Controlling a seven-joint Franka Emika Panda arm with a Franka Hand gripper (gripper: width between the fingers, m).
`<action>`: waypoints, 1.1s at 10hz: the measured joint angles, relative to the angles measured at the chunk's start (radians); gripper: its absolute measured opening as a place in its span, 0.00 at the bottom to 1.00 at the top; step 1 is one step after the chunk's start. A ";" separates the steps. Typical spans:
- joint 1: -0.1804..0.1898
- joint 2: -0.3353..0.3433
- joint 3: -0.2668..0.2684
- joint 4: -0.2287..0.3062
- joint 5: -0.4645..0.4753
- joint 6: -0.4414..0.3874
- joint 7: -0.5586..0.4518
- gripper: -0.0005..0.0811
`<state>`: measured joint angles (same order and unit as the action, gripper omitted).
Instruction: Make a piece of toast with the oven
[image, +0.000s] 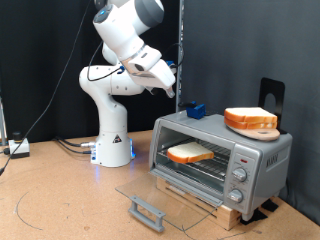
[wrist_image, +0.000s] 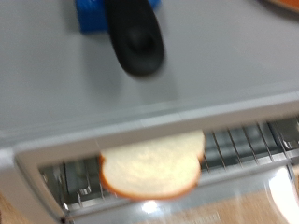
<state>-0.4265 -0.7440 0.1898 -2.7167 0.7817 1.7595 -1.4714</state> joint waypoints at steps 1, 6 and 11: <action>-0.020 0.021 -0.005 0.002 -0.009 0.033 -0.006 0.99; -0.103 0.196 -0.021 0.078 -0.087 0.098 -0.020 0.99; -0.119 0.275 -0.034 0.121 -0.057 0.108 0.157 0.99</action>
<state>-0.5453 -0.4695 0.1553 -2.5955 0.7245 1.8671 -1.3147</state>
